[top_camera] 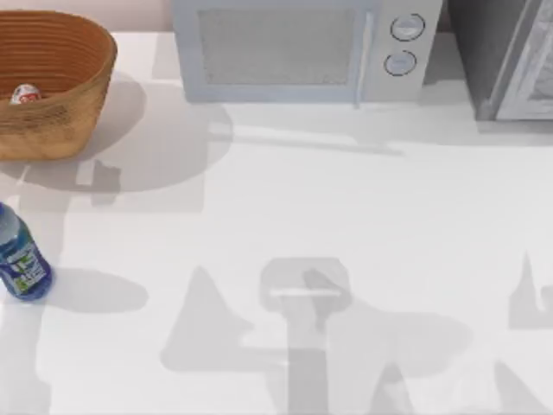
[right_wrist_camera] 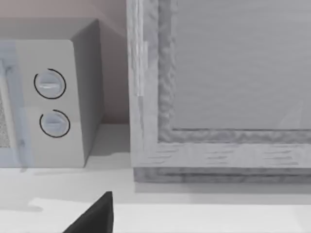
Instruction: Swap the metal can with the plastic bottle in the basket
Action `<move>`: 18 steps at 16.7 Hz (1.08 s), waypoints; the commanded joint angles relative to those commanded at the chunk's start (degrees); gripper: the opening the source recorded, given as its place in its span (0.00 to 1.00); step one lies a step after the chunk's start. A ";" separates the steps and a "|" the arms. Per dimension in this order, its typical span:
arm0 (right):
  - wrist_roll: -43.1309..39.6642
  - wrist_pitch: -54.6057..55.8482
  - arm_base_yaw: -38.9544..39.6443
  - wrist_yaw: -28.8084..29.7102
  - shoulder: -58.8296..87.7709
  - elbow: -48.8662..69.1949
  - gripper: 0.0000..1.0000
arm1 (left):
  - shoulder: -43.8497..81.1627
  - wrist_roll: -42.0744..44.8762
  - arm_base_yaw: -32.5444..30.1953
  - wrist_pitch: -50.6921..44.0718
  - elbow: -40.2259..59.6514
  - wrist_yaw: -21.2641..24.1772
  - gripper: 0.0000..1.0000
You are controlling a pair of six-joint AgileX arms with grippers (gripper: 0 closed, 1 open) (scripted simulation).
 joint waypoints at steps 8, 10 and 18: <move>0.00 0.00 0.00 0.00 0.00 0.00 1.00 | 47.81 3.08 3.32 -25.14 46.24 5.43 1.00; 0.00 0.00 0.00 0.00 0.00 0.00 1.00 | 58.10 3.79 3.99 -30.57 56.32 6.62 1.00; 0.00 0.00 0.00 0.00 0.00 0.00 1.00 | 84.15 5.64 5.55 -44.39 82.31 9.68 1.00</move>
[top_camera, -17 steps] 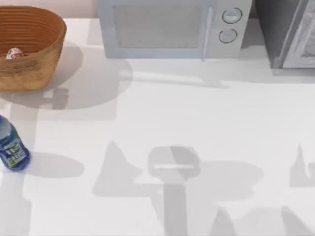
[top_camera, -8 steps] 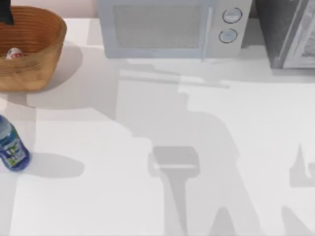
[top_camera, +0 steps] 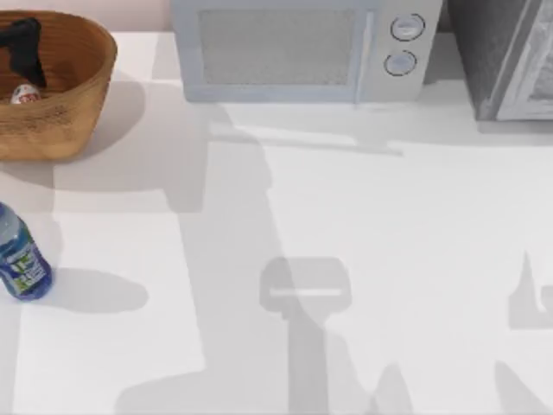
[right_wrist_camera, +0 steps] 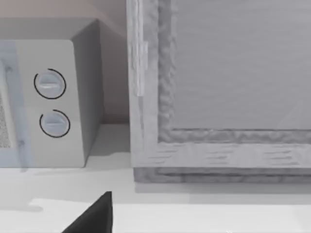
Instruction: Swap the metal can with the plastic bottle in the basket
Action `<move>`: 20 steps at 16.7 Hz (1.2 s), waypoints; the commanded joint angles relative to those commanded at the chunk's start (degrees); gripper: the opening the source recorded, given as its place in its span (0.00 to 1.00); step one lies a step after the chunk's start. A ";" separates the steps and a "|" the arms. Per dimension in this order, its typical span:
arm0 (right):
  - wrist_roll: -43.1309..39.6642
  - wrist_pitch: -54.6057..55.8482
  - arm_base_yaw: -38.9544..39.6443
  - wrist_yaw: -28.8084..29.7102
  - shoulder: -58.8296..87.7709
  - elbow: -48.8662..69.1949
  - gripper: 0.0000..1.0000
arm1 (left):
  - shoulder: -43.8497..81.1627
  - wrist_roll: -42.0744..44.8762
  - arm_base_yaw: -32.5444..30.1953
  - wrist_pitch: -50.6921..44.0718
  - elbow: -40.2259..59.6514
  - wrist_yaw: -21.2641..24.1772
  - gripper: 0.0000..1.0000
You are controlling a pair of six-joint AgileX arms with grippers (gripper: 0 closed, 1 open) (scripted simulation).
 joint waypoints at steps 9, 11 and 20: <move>0.00 0.00 0.00 0.00 0.00 0.00 1.00 | 1.36 -0.16 -0.39 0.06 0.92 0.14 1.00; 0.00 0.00 0.00 0.00 0.00 0.00 1.00 | 1.79 -0.60 -0.59 2.39 -1.13 0.07 1.00; 0.00 0.00 0.00 0.00 0.00 0.00 1.00 | 3.14 -1.75 -1.73 11.18 -8.24 -0.08 1.00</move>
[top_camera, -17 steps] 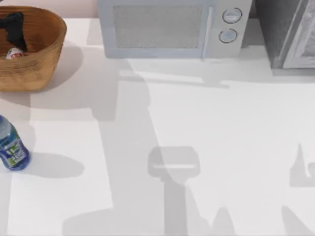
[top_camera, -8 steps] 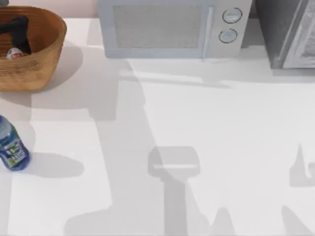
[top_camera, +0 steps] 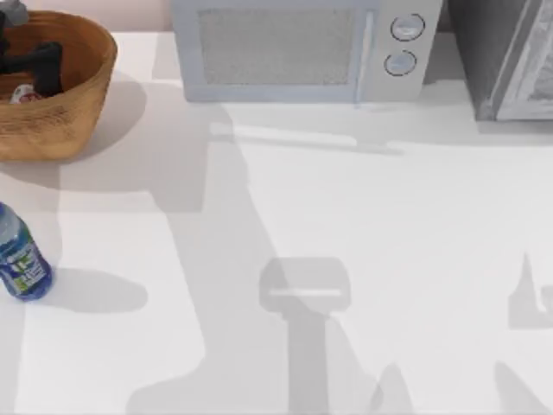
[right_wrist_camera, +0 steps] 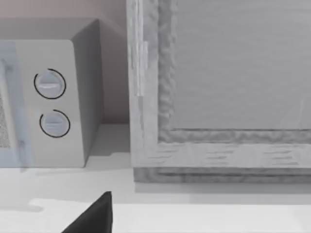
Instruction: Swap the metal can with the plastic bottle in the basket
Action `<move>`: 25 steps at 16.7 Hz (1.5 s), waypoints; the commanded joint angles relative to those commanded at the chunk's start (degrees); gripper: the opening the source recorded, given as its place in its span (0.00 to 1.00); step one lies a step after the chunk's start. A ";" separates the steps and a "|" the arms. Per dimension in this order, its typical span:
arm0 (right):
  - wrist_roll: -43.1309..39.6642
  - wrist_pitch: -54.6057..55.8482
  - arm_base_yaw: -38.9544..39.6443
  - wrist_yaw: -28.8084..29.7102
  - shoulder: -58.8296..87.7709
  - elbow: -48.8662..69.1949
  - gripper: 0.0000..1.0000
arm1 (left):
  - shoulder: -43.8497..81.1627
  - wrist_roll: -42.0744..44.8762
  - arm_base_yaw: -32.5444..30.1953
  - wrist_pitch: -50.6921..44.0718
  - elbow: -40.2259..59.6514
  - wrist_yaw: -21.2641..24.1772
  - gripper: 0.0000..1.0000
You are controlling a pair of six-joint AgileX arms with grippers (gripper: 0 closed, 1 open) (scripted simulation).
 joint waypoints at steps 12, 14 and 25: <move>0.00 0.00 0.00 0.00 0.00 0.00 1.00 | 0.00 0.00 0.00 0.00 0.00 0.00 0.17; 0.00 0.00 0.00 0.00 0.00 0.00 1.00 | 0.00 0.00 0.00 0.00 0.00 0.00 0.02; 0.00 0.00 0.00 0.00 0.00 0.00 1.00 | -4.54 -0.19 -0.37 -0.15 -2.74 0.18 0.00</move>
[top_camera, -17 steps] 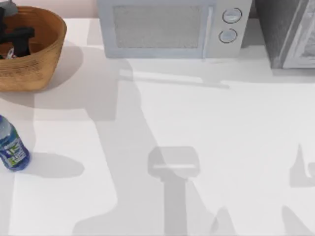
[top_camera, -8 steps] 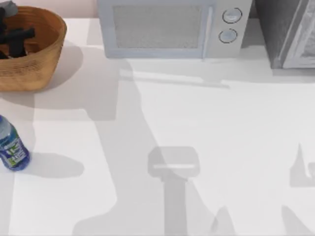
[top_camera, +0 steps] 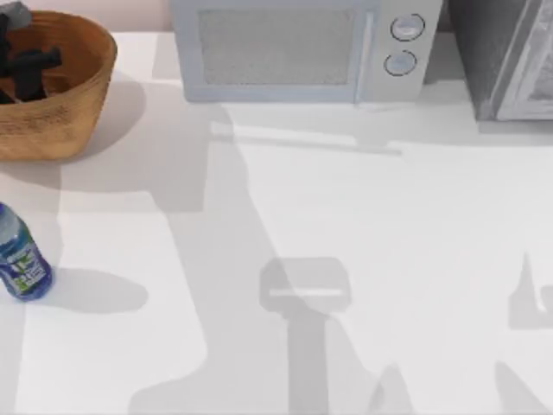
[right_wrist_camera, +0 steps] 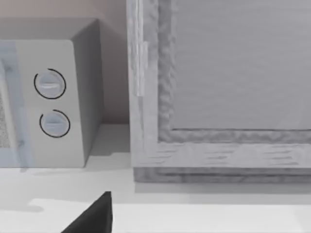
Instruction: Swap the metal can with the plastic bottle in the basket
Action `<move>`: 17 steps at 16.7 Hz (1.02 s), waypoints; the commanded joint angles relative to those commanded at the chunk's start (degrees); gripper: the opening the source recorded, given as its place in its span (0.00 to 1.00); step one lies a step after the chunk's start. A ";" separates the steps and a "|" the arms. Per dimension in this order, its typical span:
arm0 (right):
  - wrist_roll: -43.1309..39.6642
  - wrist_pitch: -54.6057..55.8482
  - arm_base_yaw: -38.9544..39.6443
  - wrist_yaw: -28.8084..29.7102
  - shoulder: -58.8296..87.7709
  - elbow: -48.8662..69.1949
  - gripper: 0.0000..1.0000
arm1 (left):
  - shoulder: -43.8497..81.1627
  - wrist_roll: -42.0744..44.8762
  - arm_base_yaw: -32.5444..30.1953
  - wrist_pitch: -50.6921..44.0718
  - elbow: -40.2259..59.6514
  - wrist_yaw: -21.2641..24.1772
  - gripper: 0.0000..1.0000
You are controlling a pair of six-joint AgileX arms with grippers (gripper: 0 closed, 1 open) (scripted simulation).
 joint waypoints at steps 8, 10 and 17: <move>0.00 0.00 0.00 0.00 0.00 0.00 1.00 | -24.02 -1.27 -1.51 10.94 -22.87 -2.95 0.00; 0.00 0.00 0.00 0.00 0.00 0.00 1.00 | -35.70 -1.54 -2.35 16.11 -33.33 -4.14 0.00; 0.00 0.00 0.00 0.00 0.00 0.00 1.00 | -87.36 -3.25 -5.29 37.83 -77.44 -9.19 0.00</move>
